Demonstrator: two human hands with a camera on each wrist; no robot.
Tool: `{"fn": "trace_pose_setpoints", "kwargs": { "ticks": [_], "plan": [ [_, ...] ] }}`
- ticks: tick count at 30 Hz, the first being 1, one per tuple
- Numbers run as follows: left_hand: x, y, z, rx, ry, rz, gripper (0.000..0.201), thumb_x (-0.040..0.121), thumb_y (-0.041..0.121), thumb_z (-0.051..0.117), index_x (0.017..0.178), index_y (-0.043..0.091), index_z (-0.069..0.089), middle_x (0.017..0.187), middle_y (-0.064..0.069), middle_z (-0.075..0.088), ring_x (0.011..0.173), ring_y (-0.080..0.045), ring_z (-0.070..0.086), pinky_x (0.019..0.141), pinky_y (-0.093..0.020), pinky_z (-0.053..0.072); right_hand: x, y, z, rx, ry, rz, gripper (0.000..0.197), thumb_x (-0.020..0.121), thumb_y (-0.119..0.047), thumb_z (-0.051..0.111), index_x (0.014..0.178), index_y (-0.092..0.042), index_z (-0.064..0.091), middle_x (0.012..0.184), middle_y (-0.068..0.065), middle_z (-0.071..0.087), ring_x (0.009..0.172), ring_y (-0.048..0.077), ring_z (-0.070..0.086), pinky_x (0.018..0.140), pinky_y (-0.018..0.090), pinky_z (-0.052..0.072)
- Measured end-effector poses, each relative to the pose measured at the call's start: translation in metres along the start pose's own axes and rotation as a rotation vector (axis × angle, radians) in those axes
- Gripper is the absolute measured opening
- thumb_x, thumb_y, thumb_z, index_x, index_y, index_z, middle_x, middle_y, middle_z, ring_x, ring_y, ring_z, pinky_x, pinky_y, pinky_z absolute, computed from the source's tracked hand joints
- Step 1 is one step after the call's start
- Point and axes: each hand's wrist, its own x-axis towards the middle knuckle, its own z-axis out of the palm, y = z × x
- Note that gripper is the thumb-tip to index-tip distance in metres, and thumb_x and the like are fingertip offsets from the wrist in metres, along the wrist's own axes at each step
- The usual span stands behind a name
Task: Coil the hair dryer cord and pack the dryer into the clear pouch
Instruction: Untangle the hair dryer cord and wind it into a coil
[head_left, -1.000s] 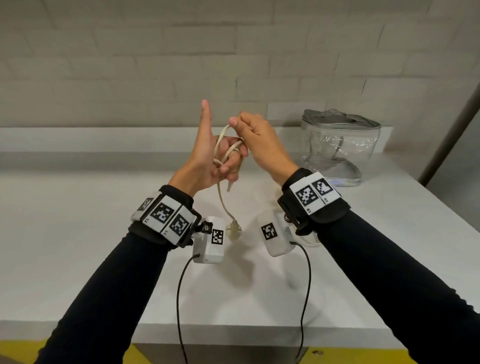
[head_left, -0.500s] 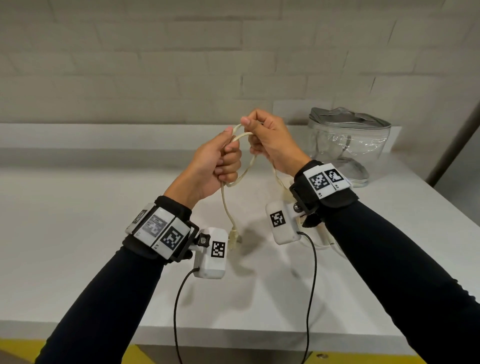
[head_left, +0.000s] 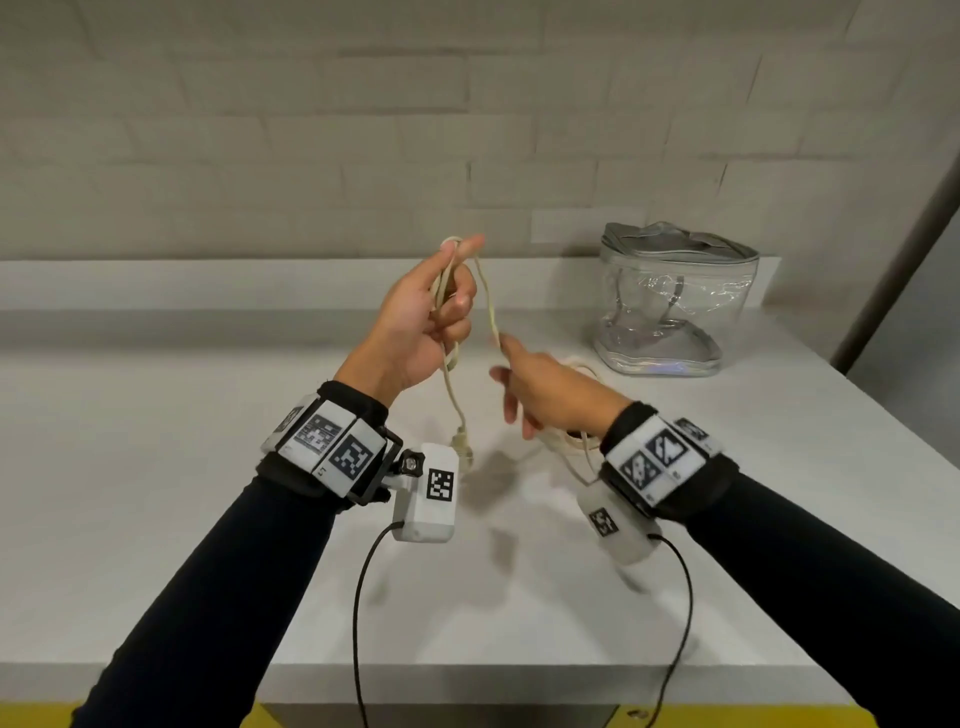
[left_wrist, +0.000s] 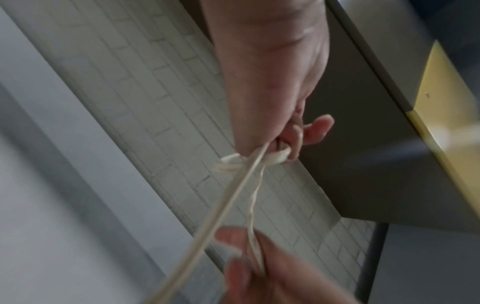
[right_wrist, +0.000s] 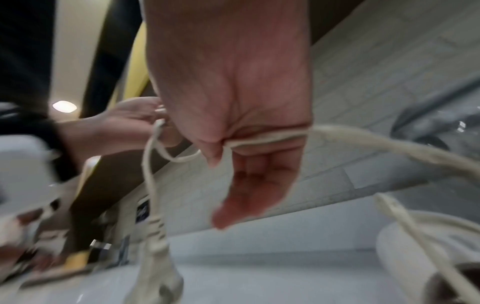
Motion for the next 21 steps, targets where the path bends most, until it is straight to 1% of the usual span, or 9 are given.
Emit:
{"fn": "trace_pose_setpoints", "kwargs": {
  "ticks": [2,5,7,9,12,15,16,19,21],
  "plan": [
    [0.002,-0.002,-0.001,-0.019,0.053,0.026,0.034,0.099,0.029,0.032,0.122,0.012,0.05,0.051,0.008,0.058,0.03,-0.004,0.028,0.034,-0.013,0.02,-0.015,0.01,0.007,-0.592,-0.056,-0.065,0.05,0.099,-0.025,0.027,0.144,-0.011,0.009,0.105,0.018,0.061,0.083,0.036,0.063,0.065,0.038,0.044],
    [0.005,-0.006,0.002,-0.059,0.099,0.035,0.029,0.099,0.029,0.034,0.105,0.011,0.056,0.092,0.003,0.073,0.044,-0.004,0.053,0.039,-0.012,0.037,-0.032,0.006,0.018,-0.869,-0.058,-0.205,0.05,0.096,-0.008,0.03,0.142,-0.005,0.01,0.111,0.019,0.059,0.085,0.037,0.061,0.06,0.038,0.039],
    [0.005,-0.011,0.005,-0.057,0.072,0.033,0.027,0.1,0.028,0.032,0.112,0.01,0.048,0.109,0.002,0.069,0.065,-0.012,0.069,0.053,-0.022,0.054,-0.036,-0.006,0.012,-0.809,-0.048,-0.332,0.045,0.092,0.0,0.033,0.136,-0.005,0.026,0.112,0.015,0.059,0.084,0.034,0.062,0.061,0.038,0.045],
    [0.004,-0.015,0.007,-0.005,0.025,0.033,0.013,0.101,0.024,0.029,0.106,0.019,0.039,0.105,0.001,0.069,0.074,-0.018,0.072,0.066,-0.037,0.058,-0.034,-0.016,-0.004,-0.654,-0.006,-0.404,0.033,0.091,-0.002,0.039,0.122,-0.009,0.047,0.108,0.009,0.061,0.088,0.028,0.061,0.072,0.04,0.051],
    [0.002,-0.02,0.007,0.14,0.025,-0.014,0.016,0.1,0.021,0.03,0.108,0.028,0.042,0.083,-0.002,0.069,0.054,-0.014,0.067,0.054,-0.032,0.052,-0.021,-0.018,-0.032,-0.335,0.175,-0.468,0.011,0.088,-0.01,0.054,0.09,-0.005,0.064,0.078,-0.01,0.057,0.08,0.014,0.062,0.074,0.038,0.051],
    [0.0,-0.022,0.004,0.359,0.037,0.0,0.021,0.099,0.015,0.034,0.106,0.011,0.053,0.062,-0.005,0.059,0.039,-0.014,0.056,0.051,-0.029,0.041,-0.011,-0.019,-0.052,-0.047,0.338,-0.466,0.008,0.081,-0.012,0.066,0.078,-0.005,0.065,0.07,-0.009,0.062,0.066,-0.005,0.059,0.064,0.016,0.045],
    [-0.001,-0.023,0.004,0.425,0.014,0.012,0.024,0.098,0.015,0.033,0.094,0.008,0.055,0.053,-0.004,0.058,0.036,-0.014,0.051,0.048,-0.027,0.039,-0.009,-0.021,-0.055,0.009,0.357,-0.47,0.008,0.078,-0.013,0.07,0.077,-0.007,0.065,0.071,-0.004,0.065,0.065,-0.003,0.059,0.064,0.016,0.047],
    [-0.008,-0.024,0.011,0.522,-0.038,0.026,0.044,0.099,0.03,0.025,0.069,0.012,0.051,0.045,-0.001,0.043,0.031,-0.007,0.028,0.033,-0.017,0.023,0.0,-0.027,-0.055,0.165,0.343,-0.506,0.015,0.075,-0.01,0.073,0.076,-0.015,0.059,0.072,0.011,0.067,0.062,0.017,0.062,0.065,0.036,0.051],
    [-0.011,-0.024,0.017,0.433,-0.044,-0.015,0.057,0.097,0.049,0.019,0.059,0.016,0.046,0.052,-0.002,0.032,0.031,-0.003,0.018,0.033,-0.015,0.012,0.008,-0.028,-0.051,0.247,0.367,-0.505,0.019,0.075,-0.01,0.071,0.08,-0.018,0.055,0.071,0.004,0.059,0.061,0.013,0.055,0.06,0.032,0.046]
  ]
}}
